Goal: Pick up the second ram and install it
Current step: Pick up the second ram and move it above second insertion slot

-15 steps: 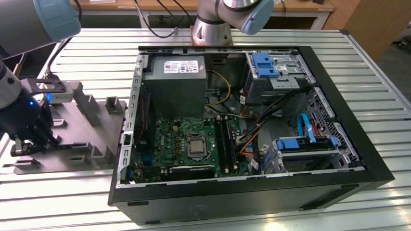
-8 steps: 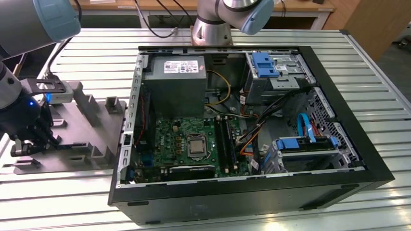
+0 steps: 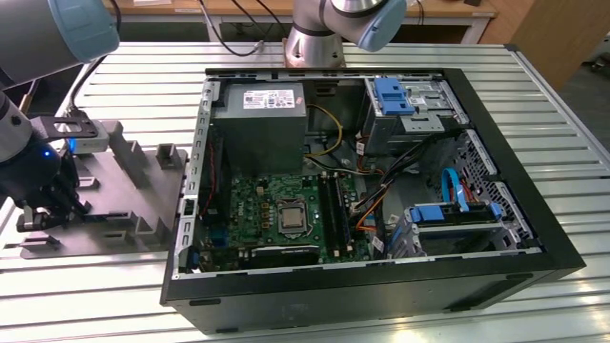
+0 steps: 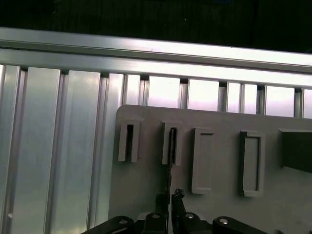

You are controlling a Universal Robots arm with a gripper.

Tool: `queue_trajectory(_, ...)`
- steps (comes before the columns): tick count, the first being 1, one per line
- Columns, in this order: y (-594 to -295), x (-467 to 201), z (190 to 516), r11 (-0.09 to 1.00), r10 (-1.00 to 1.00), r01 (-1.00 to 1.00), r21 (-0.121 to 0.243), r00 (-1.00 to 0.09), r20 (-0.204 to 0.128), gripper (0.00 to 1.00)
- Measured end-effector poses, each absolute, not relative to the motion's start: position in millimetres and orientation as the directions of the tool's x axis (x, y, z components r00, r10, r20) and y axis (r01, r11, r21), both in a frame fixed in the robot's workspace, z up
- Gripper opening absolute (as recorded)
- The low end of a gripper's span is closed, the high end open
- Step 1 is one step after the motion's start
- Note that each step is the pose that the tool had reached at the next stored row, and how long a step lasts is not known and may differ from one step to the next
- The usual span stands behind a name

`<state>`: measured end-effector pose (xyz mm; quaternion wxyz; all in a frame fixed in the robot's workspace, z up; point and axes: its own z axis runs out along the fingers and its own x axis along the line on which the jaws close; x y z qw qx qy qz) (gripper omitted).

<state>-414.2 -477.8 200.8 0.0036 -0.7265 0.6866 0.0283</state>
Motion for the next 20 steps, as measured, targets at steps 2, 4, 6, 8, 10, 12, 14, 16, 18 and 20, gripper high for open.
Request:
queue_trajectory(2,-477.8,-414.2,200.8,-0.057,-0.997,-0.998,0.033,0.056,-0.046,0.19)
queue_trajectory(4,-478.1,-414.2,200.8,-0.057,-0.997,-0.998,0.033,0.056,-0.046,0.19)
queue_trajectory(6,-478.9,-414.2,200.8,-0.057,-0.997,-0.998,0.033,0.056,-0.046,0.19)
queue_trajectory(8,-479.1,-414.2,200.8,-0.057,-0.997,-0.998,0.034,0.056,-0.046,0.19)
queue_trajectory(10,-479.1,-414.2,200.8,-0.057,-0.997,-0.998,0.034,0.056,-0.046,0.19)
queue_trajectory(12,-479.1,-414.2,200.8,-0.057,-0.997,-0.998,0.034,0.056,-0.046,0.19)
queue_trajectory(14,-479.1,-414.3,200.8,-0.057,-0.997,-0.998,0.034,0.056,-0.046,0.19)
queue_trajectory(16,-479.2,-414.2,200.8,-0.057,-0.997,-0.998,0.034,0.056,-0.046,0.17)
queue_trajectory(18,-479.2,-414.2,200.8,-0.057,-0.997,-0.998,0.034,0.056,-0.046,0.12)
queue_trajectory(20,-479.2,-414.2,200.8,-0.057,-0.997,-0.998,0.034,0.056,-0.046,0.11)
